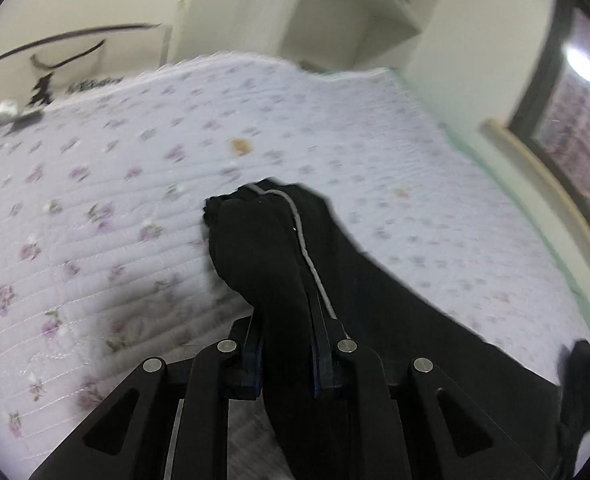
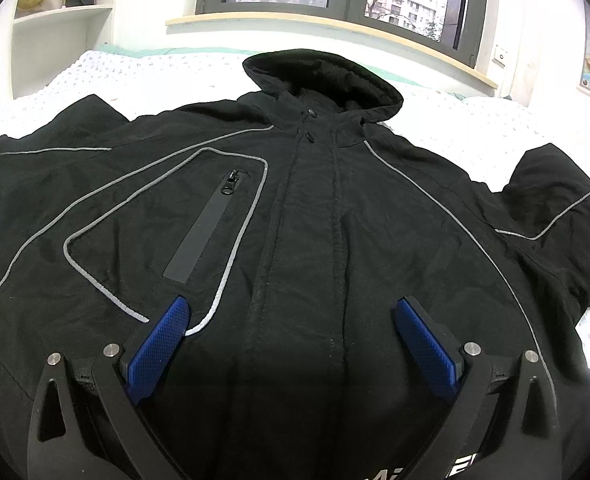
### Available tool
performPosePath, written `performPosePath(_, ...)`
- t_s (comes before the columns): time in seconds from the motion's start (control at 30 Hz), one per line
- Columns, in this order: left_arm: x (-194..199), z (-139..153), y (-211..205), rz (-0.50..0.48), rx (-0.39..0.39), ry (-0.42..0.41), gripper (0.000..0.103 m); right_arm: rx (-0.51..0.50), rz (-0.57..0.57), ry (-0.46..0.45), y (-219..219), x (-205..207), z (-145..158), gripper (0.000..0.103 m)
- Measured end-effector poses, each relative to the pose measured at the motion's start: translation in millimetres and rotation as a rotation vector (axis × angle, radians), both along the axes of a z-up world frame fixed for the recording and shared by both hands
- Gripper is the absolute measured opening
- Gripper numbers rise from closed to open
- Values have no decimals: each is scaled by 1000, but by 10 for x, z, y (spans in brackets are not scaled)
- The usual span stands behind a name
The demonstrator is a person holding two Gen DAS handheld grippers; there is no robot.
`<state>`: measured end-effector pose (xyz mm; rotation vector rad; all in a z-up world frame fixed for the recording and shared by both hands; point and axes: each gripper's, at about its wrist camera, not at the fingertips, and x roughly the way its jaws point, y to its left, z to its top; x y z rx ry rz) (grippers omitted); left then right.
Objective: Fold large clothes
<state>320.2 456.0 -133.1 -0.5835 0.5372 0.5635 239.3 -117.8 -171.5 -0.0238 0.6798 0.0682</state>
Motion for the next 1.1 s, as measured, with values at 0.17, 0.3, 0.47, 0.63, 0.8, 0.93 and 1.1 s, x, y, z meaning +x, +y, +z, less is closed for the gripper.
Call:
performPosePath(0.17, -334, 698, -569, -231, 96, -204, 16, 9, -3, 1, -13, 6, -12, 103)
performPosePath(0.3, -561, 1323, -1505, -495, 203, -325, 16, 3, -2, 12, 6, 22, -9, 103)
performPosePath(0.47, -632, 1675, -2838, -855, 208, -331, 16, 20, 1, 52, -47, 24, 34, 103)
performPosePath(0.63, -518, 1350, -4142, -1099, 212, -198, 16, 104, -42, 122, -471, -258, 326, 103)
performPosePath(0.8, -161, 350, -5001, -1210, 73, 77, 16, 99, -49, 169, -970, -461, 520, 103)
performPosePath(0.93, -24, -296, -5360, -1276, 6, 236, 19, 86, -43, 213, -1258, -402, 519, 103)
performPosePath(1.1, -192, 31, -5222, -1353, -145, 172, 44, 266, 24, 261, -1515, -194, 536, 103)
